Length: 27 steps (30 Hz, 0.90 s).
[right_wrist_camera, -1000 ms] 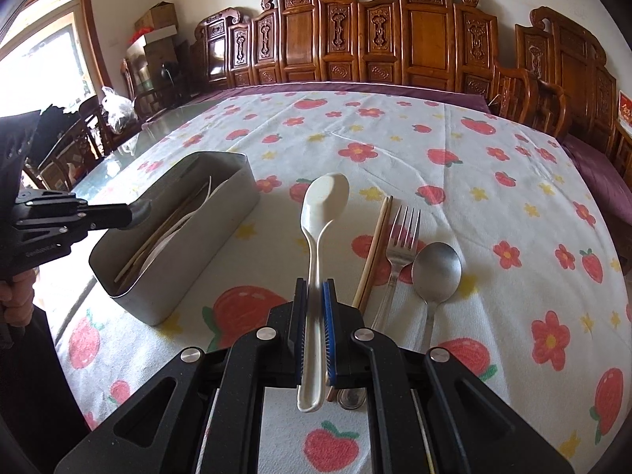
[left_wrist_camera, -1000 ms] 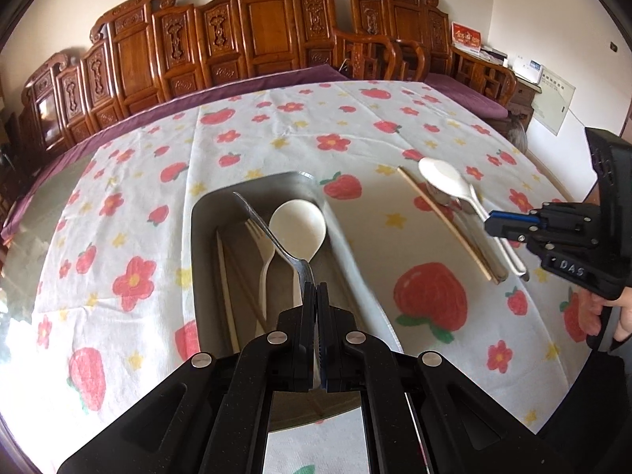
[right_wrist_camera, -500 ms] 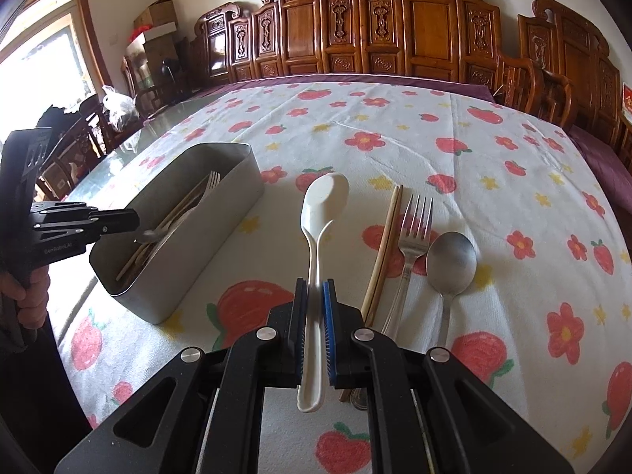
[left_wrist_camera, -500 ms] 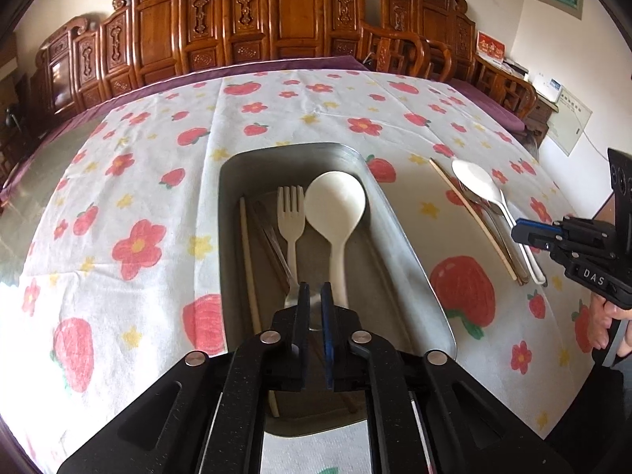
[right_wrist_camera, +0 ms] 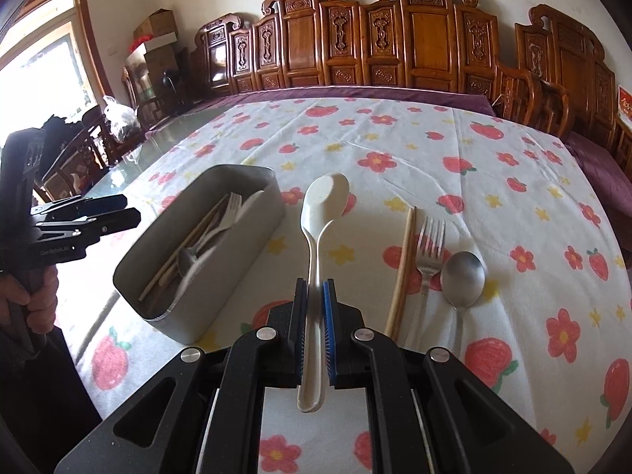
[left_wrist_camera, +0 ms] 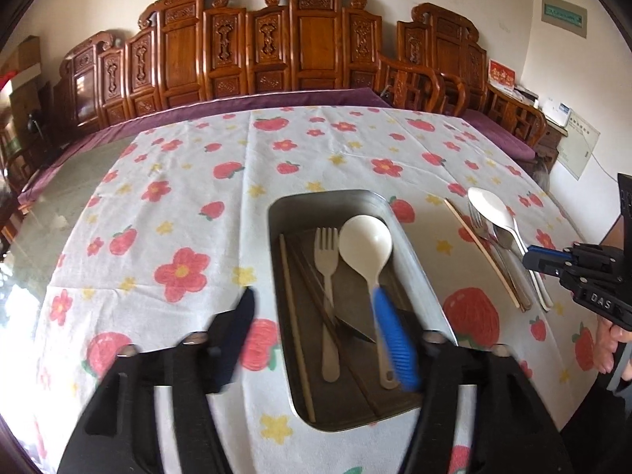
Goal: Organize utensils
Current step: 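Carry the white plastic spoon into the tray and open the right gripper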
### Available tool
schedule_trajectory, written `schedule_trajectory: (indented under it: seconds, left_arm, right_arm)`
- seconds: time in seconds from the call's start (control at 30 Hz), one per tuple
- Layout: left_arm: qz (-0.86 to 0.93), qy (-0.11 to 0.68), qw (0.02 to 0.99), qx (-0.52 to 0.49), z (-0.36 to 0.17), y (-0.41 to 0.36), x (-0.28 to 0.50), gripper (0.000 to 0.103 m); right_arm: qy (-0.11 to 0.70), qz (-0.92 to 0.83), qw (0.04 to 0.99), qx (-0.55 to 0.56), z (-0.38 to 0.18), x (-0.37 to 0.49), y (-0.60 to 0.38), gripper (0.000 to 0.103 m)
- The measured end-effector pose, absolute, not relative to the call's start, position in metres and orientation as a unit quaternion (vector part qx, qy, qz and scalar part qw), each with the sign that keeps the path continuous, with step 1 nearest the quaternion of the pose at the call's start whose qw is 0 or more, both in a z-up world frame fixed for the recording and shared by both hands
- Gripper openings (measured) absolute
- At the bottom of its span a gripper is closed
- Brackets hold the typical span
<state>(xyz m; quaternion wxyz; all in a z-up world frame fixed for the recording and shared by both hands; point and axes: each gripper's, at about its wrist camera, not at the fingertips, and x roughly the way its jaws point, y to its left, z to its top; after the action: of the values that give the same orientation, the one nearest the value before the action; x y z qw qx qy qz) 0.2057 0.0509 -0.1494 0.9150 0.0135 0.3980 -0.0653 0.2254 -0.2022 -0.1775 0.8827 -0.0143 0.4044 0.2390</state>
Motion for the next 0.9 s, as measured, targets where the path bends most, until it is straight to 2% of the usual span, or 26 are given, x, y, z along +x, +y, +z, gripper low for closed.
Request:
schedule_trajectory:
  seconds: [0.07,0.17,0.23,0.9]
  left_arm:
    - [-0.056,0.39,0.919,0.011,-0.144,0.057,0.204,0.077]
    - [-0.05,0.38,0.924,-0.001,-0.136,0.065,0.201,0.092]
    - [-0.048,0.375,0.926,-0.008,-0.132,0.071,0.2,0.095]
    - [-0.01,0.368,0.93,-0.025,-0.126,0.107,0.204,0.095]
  right_arm:
    - [0.403,0.242,0.882,-0.01,-0.173,0.223,-0.193,0.01]
    - [0.401,0.252,0.88,-0.009,-0.168,0.221,-0.173,0.01]
    - [0.4,0.259,0.879,-0.012,-0.165,0.22,-0.159,0.01]
    - [0.428,0.271,0.862,0.008,-0.175,0.25,-0.064,0.01]
